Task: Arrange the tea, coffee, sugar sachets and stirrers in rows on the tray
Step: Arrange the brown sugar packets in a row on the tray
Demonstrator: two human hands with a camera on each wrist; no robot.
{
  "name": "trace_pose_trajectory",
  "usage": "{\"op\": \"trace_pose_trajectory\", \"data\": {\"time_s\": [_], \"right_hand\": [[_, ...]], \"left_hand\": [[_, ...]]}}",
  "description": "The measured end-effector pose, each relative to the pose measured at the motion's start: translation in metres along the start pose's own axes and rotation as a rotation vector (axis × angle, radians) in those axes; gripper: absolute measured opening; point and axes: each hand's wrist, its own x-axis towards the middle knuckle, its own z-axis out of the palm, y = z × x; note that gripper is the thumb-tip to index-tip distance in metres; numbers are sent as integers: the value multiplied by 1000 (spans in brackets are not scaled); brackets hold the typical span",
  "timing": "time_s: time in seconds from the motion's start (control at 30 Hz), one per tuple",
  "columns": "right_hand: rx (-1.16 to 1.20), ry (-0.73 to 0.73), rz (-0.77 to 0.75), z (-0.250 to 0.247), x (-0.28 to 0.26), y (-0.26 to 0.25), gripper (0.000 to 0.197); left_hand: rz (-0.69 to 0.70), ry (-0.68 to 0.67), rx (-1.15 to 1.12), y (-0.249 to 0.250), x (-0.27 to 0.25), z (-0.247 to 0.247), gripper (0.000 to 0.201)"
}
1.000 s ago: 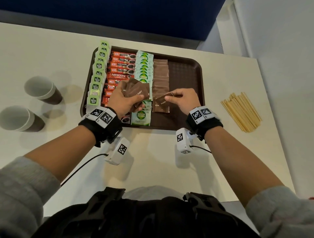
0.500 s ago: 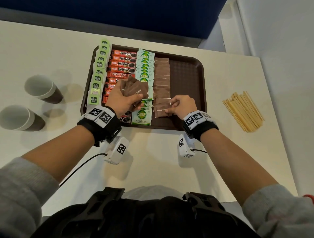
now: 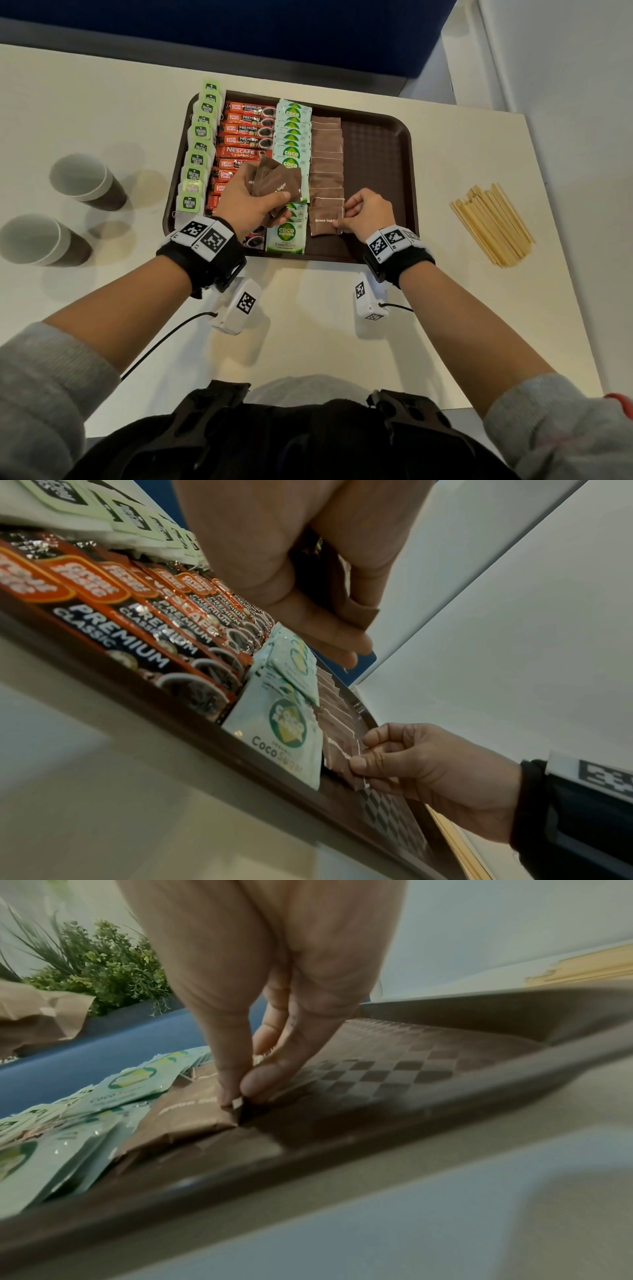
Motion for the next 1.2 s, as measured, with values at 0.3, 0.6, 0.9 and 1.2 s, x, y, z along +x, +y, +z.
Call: {"op": "trace_pose_trajectory", "data": {"time_s": [0.3,0.6,0.9,1.2], "right_hand": [[66,-15,82,0,-2,-2,32],[112,-23,75,-1,-4,-5,35],[72,86,-119,-7,-6,-19,24],[186,-177,-242,-7,-12,-50,23]], "left_hand": [[2,4,7,1,-2,3,37],[-7,-29,-1,-2,-2,4,37],[-22,-81,-4,-6,-3,7,38],[27,-90,87,-8,-6,10,48]]}}
